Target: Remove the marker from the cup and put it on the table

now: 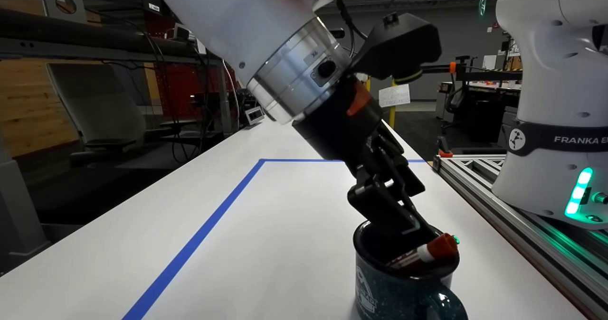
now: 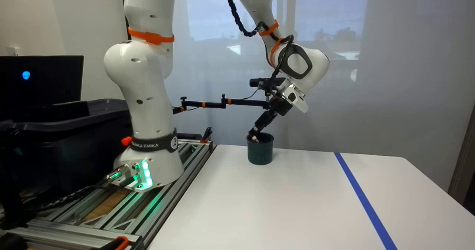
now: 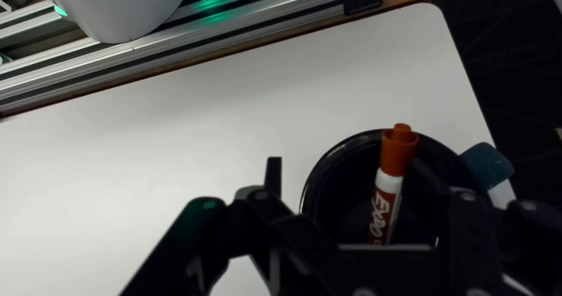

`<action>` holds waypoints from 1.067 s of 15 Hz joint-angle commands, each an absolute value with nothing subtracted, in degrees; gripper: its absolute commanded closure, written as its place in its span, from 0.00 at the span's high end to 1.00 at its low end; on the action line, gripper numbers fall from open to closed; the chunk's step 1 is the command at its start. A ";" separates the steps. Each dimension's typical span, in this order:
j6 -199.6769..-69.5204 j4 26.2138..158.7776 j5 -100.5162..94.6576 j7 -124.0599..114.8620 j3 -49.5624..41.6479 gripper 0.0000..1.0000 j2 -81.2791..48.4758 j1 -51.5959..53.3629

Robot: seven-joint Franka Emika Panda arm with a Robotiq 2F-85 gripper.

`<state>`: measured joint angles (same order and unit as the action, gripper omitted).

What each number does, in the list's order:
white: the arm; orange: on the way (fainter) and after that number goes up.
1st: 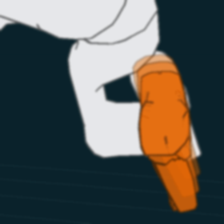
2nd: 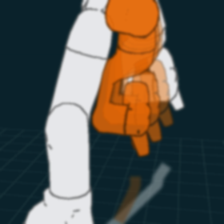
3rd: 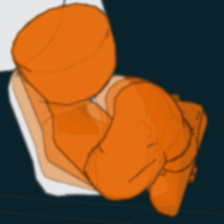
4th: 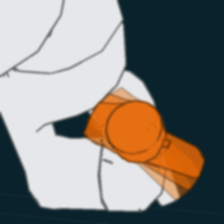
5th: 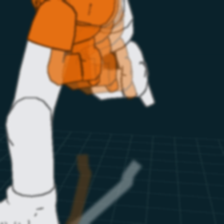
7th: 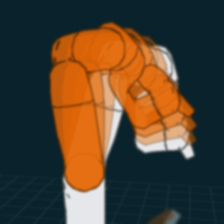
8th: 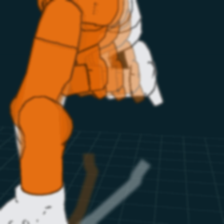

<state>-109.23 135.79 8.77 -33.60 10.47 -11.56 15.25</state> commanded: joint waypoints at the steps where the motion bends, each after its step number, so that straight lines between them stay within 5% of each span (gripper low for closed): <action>1: -111.35 136.86 8.94 -33.69 10.41 0.61 -10.71 15.24; 3: -112.00 136.68 9.33 -33.89 10.47 0.70 -10.88 15.29; 6: -113.23 136.69 9.97 -34.23 10.52 0.72 -11.11 15.31; 16: -118.04 136.38 14.04 -36.04 10.50 0.68 -13.60 15.45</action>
